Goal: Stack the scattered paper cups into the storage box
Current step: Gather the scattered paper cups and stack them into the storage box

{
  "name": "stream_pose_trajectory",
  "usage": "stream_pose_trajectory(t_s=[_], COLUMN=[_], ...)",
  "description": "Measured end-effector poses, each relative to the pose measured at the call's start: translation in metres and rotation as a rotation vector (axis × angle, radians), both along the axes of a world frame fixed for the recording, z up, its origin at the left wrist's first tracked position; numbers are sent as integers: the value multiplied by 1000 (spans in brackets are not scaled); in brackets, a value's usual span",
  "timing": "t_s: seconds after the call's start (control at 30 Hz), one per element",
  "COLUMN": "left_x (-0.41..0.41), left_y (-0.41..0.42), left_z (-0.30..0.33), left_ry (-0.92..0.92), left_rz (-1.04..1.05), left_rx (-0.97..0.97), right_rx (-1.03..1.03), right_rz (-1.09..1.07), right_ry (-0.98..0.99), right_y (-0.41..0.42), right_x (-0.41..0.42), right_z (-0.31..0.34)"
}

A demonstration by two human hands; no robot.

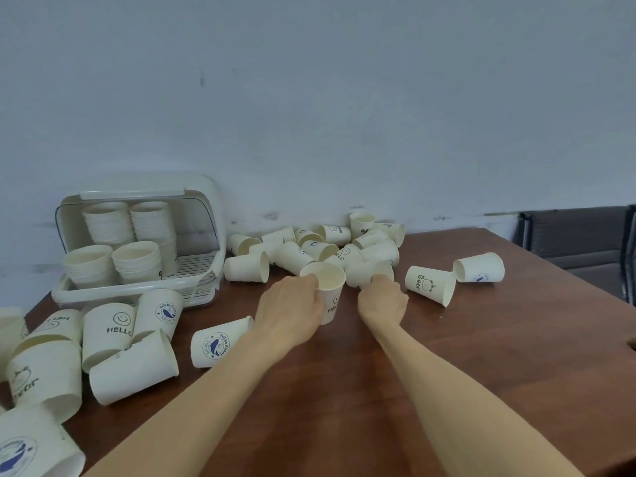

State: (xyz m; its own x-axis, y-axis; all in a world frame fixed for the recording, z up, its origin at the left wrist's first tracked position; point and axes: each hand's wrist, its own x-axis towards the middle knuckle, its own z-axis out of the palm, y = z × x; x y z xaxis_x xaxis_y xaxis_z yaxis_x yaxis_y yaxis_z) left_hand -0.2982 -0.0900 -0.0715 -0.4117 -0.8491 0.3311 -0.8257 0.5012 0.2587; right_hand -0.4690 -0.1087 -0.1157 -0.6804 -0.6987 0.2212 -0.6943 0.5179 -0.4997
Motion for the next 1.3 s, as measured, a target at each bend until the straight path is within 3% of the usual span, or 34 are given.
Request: stream_pose_trajectory(t_s=[0.3, 0.57, 1.3], left_x=[12, 49, 208], left_y=[4, 23, -2], left_z=[10, 32, 76], left_ry=[97, 134, 170], left_rz=[-14, 45, 285], left_rx=[-3, -78, -108], right_rx=[8, -42, -169], right_rz=[274, 434, 689], right_ry=[463, 667, 732], right_y=[28, 42, -9], right_x=[1, 31, 185], right_z=[9, 38, 109])
